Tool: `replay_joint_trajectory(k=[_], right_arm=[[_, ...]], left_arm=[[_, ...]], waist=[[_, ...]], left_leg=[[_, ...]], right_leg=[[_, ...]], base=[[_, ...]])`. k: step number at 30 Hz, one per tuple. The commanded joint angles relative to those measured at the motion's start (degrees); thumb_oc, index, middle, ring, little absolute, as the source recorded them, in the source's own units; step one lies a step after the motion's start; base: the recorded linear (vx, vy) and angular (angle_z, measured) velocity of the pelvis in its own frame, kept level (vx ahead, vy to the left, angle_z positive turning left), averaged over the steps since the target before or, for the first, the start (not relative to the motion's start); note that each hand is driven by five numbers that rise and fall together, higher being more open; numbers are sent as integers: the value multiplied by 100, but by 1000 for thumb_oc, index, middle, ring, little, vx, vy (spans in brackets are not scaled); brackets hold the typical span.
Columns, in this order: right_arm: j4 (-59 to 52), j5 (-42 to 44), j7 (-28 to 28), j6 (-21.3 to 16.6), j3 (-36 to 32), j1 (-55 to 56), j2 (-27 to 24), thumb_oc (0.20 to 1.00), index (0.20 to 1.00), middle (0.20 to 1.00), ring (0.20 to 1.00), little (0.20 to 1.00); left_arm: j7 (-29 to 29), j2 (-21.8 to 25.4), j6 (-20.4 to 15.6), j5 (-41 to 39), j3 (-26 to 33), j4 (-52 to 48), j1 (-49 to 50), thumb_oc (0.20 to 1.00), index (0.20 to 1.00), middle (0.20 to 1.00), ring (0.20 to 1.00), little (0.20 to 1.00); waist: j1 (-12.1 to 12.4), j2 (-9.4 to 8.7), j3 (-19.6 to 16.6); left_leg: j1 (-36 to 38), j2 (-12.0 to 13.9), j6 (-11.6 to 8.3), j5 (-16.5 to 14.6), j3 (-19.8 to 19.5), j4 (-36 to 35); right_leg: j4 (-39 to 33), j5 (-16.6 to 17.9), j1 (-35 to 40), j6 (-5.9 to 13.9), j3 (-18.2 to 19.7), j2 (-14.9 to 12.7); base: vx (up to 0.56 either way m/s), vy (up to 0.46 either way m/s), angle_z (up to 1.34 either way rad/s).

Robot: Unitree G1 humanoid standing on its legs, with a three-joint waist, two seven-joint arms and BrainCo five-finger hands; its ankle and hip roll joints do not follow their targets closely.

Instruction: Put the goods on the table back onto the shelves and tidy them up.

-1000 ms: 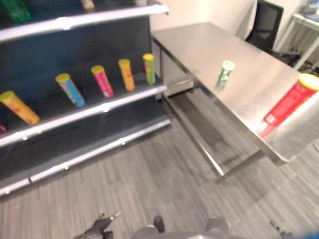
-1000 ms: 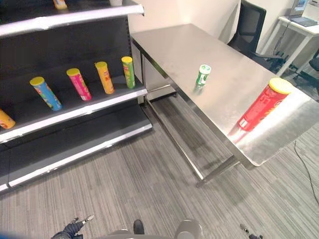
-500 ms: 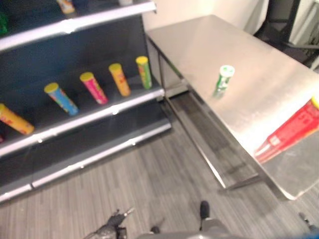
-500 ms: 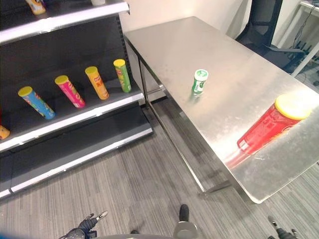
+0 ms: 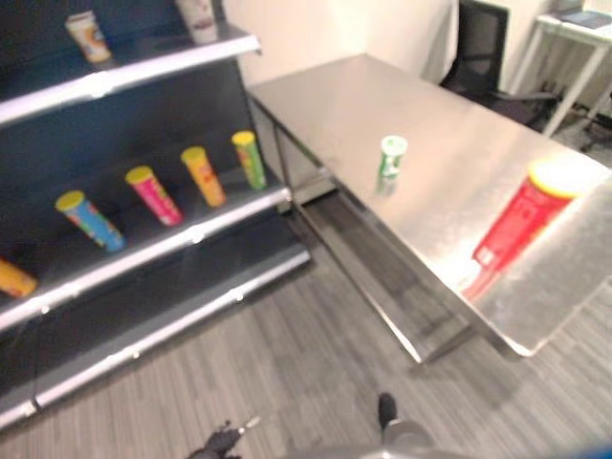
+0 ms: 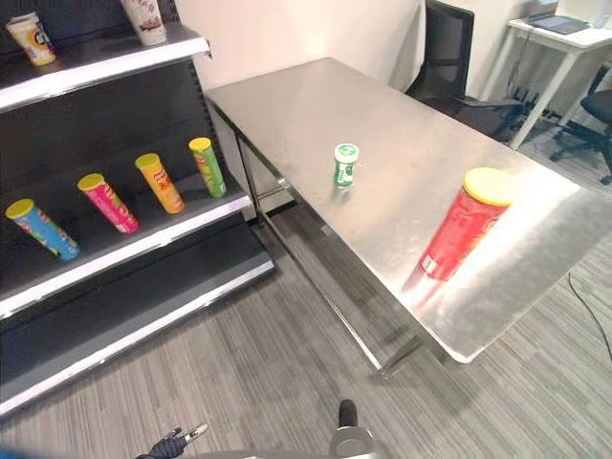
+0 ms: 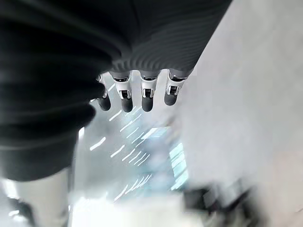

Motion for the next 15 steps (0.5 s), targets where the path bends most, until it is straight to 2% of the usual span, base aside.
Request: replay_joint_trajectory(k=[1, 2, 4, 5, 9, 10, 13, 15], right_arm=[[-418, -498, 360, -264, 421, -714, -459, 1000, 1000, 1000, 1000, 1000], [-813, -217, 536, -289, 796, -1116, -366, 1000, 1000, 1000, 1000, 1000], [-834, -286, 616, -228, 992, -1235, -476, 1000, 1000, 1000, 1000, 1000], [-897, -468, 879, 95, 1583, -1613, -813, 1000, 1000, 1000, 1000, 1000], [-844, -366, 1039, 163, 1927, -1863, -852, 1000, 1000, 1000, 1000, 1000], [-741, -604, 1177, 318, 2140, -1892, -995, 1000, 1000, 1000, 1000, 1000], [-749, -532, 1355, 450, 2231, -1840, -978, 1000, 1000, 1000, 1000, 1000], [-712, -791, 1696, 636, 2391, -1657, -1176, 1000, 1000, 1000, 1000, 1000]], left_arm=[[-134, 266, -87, 267, -104, 261, -324, 1000, 1000, 1000, 1000, 1000], [-141, 284, -99, 228, -126, 232, -302, 1000, 1000, 1000, 1000, 1000], [-154, 297, -108, 198, -151, 193, -311, 1000, 1000, 1000, 1000, 1000], [-186, 296, -93, 114, -200, 134, -278, 1000, 1000, 1000, 1000, 1000], [-174, 292, -101, 15, -204, 113, -213, 1000, 1000, 1000, 1000, 1000], [-179, 301, -97, -64, -181, 100, -188, 1000, 1000, 1000, 1000, 1000], [-161, 290, -92, -158, -110, 110, -140, 1000, 1000, 1000, 1000, 1000], [-204, 287, -88, -139, -69, 139, -86, 1000, 1000, 1000, 1000, 1000]], waist=[[280, -271, 95], [316, -299, 82], [373, -327, 74], [454, -401, 53], [532, -454, 38], [605, -495, 39], [628, -537, 50], [682, -573, 65]], left_leg=[[-29, 169, -275, 321, 96, 39], [-19, 162, -275, 313, 126, 39], [-18, 157, -274, 313, 113, 39], [-12, 146, -274, 314, 99, 39], [-3, 130, -265, 308, 57, 39], [-9, 126, -266, 317, 30, 39], [-36, 125, -267, 330, -20, 39], [-60, 122, -273, 343, -62, 39]], right_leg=[[161, 155, 187, 694, -35, -524], [169, 182, 188, 696, -49, -549], [175, 194, 198, 698, -67, -560], [183, 202, 243, 698, -113, -596], [196, 187, 298, 694, -182, -625], [222, 186, 315, 696, -214, -645], [252, 179, 332, 693, -253, -667], [268, 169, 353, 698, -307, -698]], base=[[-35, 27, -19], [-25, 21, -18], [-25, 12, -7], [-34, 16, 3], [-14, 8, 13], [-5, 1, 10], [-11, 1, 10], [-8, 6, 12]])
